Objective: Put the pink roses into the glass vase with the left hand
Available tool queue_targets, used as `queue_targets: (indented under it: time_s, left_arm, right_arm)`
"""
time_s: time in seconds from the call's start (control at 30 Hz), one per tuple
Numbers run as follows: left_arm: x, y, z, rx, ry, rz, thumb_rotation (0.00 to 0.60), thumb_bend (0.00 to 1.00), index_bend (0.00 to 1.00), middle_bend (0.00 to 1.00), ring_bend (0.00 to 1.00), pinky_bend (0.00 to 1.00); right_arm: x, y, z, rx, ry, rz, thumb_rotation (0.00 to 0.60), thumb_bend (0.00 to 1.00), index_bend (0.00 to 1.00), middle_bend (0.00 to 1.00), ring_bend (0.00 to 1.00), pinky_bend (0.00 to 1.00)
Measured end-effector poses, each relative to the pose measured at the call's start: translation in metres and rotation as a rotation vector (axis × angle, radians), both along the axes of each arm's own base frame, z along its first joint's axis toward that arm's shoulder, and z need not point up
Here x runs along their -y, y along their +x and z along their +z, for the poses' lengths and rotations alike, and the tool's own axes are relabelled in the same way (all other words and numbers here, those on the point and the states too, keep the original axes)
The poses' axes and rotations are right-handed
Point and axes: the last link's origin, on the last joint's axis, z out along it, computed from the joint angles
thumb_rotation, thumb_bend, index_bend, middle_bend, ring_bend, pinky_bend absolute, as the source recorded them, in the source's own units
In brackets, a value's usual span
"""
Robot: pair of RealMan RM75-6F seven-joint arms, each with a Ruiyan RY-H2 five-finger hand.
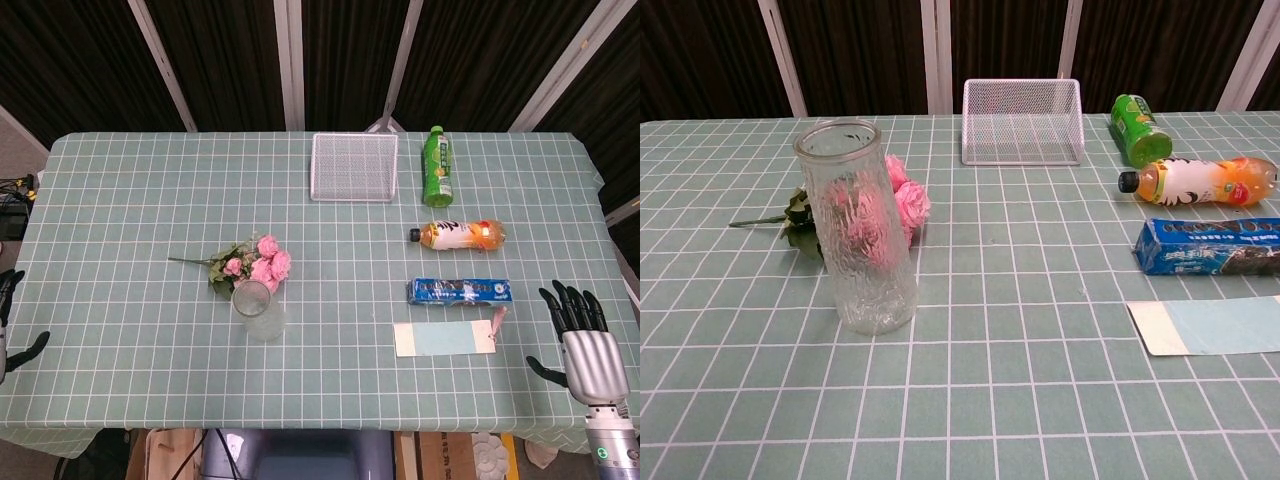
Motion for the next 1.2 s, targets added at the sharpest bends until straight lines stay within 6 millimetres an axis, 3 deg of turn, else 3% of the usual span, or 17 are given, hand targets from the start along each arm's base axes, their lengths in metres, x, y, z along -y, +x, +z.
queue_targets:
  time_s: [0.13,0.33,0.67,0.87,1.2]
  left_arm:
    - [-0.023,0.004,-0.008,-0.012,-0.057,0.009,0.6,0.21,0.11,0.11,0.0,0.0]
    - [-0.075,0.023,-0.026,-0.036,-0.189,0.0,0.6,0.19,0.11,0.11,0.0,0.0]
    - [-0.16,0.082,-0.09,-0.065,-0.403,0.006,0.6,0.19,0.11,0.1,0.0,0.0]
    - [-0.176,0.112,-0.119,-0.075,-0.45,-0.021,0.6,0.17,0.1,0.09,0.0,0.0]
    - [-0.174,0.143,-0.154,-0.059,-0.512,-0.067,0.6,0.15,0.1,0.07,0.0,0.0]
  right_arm:
    - [0.002,0.0,0.0,0.0,0.0,-0.003,0.6,0.15,0.1,0.04,0.0,0.0]
    - [0.003,-0.001,-0.004,-0.012,0.012,-0.009,0.6,0.15,0.1,0.04,0.0,0.0]
    - [0.001,0.0,-0.004,-0.027,0.011,-0.016,0.6,0.15,0.1,0.04,0.0,0.0]
    - [0.001,0.0,-0.004,-0.029,0.008,-0.018,0.6,0.15,0.1,0.04,0.0,0.0]
    - [0.001,-0.001,-0.002,-0.022,0.0,-0.021,0.6,0.15,0.1,0.04,0.0,0.0]
